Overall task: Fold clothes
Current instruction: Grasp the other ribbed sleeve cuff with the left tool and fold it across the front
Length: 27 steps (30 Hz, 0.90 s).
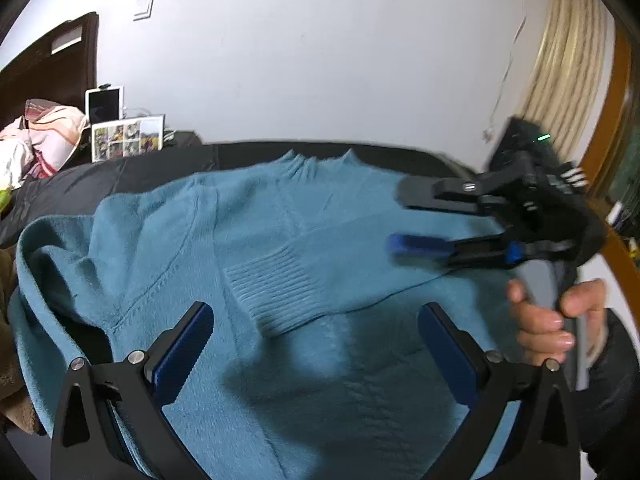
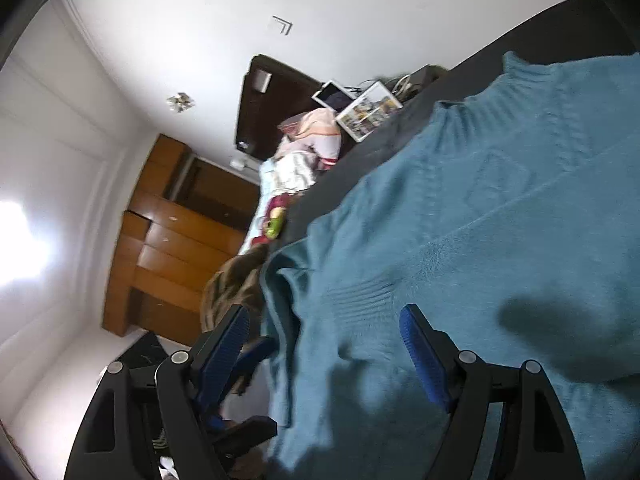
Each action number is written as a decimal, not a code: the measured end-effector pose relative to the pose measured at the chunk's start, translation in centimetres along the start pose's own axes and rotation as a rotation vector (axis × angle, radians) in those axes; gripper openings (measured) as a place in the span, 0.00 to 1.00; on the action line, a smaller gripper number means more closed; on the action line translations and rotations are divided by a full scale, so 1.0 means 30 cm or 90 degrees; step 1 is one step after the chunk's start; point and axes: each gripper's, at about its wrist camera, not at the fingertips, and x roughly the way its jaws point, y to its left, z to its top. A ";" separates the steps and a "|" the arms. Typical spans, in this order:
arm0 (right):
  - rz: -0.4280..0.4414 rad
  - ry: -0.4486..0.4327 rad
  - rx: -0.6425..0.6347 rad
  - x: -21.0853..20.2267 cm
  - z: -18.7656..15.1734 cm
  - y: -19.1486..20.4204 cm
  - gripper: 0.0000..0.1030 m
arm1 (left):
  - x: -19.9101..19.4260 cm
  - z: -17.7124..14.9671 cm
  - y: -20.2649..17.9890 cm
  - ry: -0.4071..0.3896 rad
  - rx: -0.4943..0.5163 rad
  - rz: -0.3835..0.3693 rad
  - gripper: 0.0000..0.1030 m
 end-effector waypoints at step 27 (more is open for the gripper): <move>-0.578 -0.410 -0.021 -0.614 -0.083 -0.124 0.77 | 0.203 0.136 0.078 0.034 -0.083 0.088 0.23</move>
